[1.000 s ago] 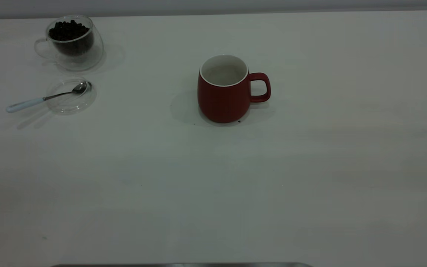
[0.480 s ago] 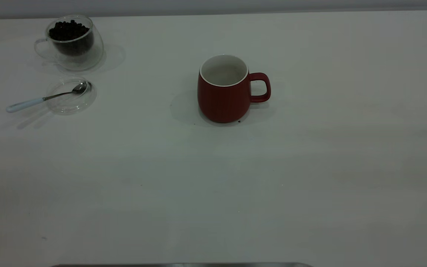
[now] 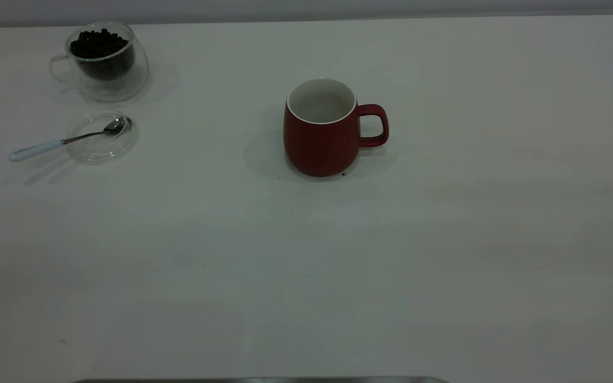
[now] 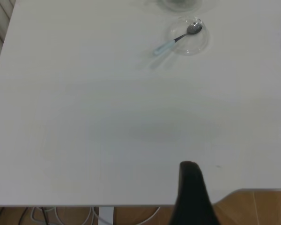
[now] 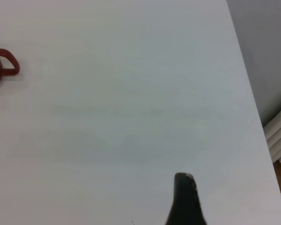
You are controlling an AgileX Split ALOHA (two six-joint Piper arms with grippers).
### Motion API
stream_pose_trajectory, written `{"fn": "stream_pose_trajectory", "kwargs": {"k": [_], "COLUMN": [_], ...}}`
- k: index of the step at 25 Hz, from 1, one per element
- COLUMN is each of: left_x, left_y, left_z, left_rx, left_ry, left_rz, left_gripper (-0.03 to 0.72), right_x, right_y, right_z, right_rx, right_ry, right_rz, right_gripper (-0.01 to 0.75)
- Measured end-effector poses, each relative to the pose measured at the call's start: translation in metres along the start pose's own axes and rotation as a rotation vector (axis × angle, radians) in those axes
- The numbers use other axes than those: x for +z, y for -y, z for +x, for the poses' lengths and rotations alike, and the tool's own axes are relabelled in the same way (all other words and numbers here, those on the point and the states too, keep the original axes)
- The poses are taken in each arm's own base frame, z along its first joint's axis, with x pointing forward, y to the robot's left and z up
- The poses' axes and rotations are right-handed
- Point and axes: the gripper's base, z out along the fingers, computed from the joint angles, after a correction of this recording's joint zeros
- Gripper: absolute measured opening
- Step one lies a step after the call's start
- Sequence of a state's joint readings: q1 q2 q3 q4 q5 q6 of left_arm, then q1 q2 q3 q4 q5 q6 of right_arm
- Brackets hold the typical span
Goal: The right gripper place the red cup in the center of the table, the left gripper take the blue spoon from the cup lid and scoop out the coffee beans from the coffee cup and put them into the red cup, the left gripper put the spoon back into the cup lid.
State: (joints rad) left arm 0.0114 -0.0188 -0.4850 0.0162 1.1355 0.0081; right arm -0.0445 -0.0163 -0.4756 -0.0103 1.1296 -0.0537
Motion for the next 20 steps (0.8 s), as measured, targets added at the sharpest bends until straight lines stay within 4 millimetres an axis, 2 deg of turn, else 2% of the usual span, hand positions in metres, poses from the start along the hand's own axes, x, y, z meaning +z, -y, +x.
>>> {"fn": "stream_pose_trajectory", "kwargs": {"k": [20], "left_x": [0.0000], "left_y": [0.0000], "left_z": [0.0000], "left_rx": [-0.001], "left_ry": [0.000], "left_rz": [0.000], "left_gripper": [0.584], "right_x": [0.0000], "right_y": [0.0000], "right_z": [0.0000], "right_rx": [-0.015], "right_ry": [0.000], "right_rz": [0.000], "right_gripper": [0.590]}}
